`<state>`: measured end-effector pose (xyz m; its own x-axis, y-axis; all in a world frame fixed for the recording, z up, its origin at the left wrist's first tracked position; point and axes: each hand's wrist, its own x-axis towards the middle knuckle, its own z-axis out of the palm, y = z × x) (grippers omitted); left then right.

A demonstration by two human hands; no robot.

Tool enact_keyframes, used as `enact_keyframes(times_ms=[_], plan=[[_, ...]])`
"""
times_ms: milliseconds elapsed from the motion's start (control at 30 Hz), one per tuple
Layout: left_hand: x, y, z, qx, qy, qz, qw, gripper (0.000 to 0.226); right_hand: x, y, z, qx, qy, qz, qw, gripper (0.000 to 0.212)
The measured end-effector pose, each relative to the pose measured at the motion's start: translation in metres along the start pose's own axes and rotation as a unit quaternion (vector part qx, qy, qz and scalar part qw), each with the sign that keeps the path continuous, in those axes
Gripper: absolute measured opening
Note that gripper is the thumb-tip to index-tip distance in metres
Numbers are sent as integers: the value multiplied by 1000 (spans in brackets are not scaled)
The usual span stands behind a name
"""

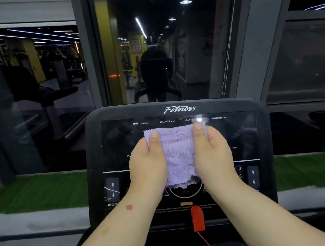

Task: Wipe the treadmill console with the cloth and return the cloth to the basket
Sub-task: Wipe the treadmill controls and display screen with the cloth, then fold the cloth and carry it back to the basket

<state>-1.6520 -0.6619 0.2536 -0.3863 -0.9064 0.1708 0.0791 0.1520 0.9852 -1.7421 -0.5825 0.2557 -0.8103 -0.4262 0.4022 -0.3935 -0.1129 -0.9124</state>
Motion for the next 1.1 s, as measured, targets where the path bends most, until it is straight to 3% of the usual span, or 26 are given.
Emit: enact_keyframes(times_ms=[333,633,833,1100], plan=[[-17,-18,-58,35,56,55,996,48,-46,0,38,-3,-20,-15,1000,46],[-87,-31,-150,52,201,15,978,46,-120,-6,92,58,-196,26,979,41],[-182,-33,-206,110,398,-13,911,38,-206,-23,110,121,-374,41,919,42],[-351,-5,-253,167,577,-29,799,42,-350,-71,97,188,-560,51,806,44]])
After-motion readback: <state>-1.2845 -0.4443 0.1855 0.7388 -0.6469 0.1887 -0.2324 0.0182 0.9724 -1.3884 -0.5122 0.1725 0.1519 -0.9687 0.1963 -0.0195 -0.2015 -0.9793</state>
